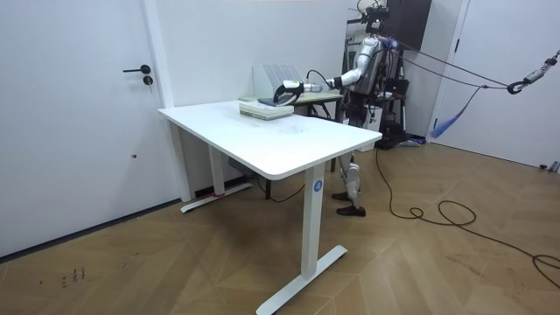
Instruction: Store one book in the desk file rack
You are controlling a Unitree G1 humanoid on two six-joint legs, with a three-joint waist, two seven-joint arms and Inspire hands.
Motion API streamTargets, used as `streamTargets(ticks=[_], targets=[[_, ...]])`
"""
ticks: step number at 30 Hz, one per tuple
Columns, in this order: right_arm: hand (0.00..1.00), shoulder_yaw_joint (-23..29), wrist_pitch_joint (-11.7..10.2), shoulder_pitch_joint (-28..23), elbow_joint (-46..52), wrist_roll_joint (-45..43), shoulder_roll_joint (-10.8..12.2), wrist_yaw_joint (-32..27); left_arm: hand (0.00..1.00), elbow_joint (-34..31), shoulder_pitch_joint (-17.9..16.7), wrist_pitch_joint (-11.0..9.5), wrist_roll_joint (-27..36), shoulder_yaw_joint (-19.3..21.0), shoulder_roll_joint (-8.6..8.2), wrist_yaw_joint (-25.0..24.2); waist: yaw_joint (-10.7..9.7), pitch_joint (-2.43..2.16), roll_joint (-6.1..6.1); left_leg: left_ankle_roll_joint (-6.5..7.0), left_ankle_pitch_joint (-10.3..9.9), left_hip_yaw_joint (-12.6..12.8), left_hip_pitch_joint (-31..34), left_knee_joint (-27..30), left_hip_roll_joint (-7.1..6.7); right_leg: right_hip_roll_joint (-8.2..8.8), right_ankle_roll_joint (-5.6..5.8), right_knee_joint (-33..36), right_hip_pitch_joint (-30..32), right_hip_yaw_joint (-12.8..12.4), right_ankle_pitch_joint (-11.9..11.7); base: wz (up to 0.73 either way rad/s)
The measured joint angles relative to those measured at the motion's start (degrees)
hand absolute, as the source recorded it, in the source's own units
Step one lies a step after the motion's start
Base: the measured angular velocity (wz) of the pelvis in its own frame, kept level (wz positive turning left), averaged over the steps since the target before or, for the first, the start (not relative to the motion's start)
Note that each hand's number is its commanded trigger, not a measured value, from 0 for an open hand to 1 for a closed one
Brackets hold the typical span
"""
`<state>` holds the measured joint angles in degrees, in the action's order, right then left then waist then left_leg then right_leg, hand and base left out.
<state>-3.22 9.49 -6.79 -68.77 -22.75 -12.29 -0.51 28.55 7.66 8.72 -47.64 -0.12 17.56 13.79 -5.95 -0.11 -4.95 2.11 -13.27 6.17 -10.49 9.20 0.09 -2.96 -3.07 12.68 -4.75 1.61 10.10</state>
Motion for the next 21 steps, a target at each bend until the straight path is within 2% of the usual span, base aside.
streamTargets(ticks=[4, 9, 16, 21], targets=[[0.0, 0.0, 0.0, 0.1, 0.0, 0.0, 0.0, -0.1, 1.0, 0.0, 0.2, 0.0, -0.1, 0.0, 0.04, 1.2, 0.0, -0.05, -0.1, -0.01, 0.0, 0.0, 0.0, -0.3, -0.06, -0.03, -0.01, -0.1, 0.0, 0.0, 0.0, 0.0], [0.0, 0.0, -0.2, 0.1, 0.0, 0.0, -0.1, -0.2, 1.0, -0.2, 0.3, 0.4, 1.0, -0.1, 0.06, 1.7, -0.1, -0.32, -0.66, -0.03, 0.0, 0.0, 0.2, 0.2, -0.25, 0.47, 0.03, -0.2, -0.2, 0.2, 0.0, 0.0], [0.0, -0.2, -0.2, 1.0, 0.0, 0.7, -0.1, -0.1, 1.0, -0.6, 0.4, 0.5, 2.7, -0.5, 0.05, 1.8, -0.4, -0.23, -0.75, -0.01, 0.1, -0.1, 0.1, 0.3, -0.38, 0.71, 0.17, -0.7, -0.2, 0.4, 0.0, 0.01], [0.0, -0.8, -0.7, 1.2, 0.0, 0.6, -0.1, 0.0, 1.0, -7.5, -1.3, 1.0, 3.1, -1.8, 0.01, -0.8, 0.0, 0.04, -0.24, 0.21, 0.2, -1.2, 1.4, 0.4, -0.54, 0.96, 0.44, -0.7, 0.8, 0.7, 0.1, 0.07]])
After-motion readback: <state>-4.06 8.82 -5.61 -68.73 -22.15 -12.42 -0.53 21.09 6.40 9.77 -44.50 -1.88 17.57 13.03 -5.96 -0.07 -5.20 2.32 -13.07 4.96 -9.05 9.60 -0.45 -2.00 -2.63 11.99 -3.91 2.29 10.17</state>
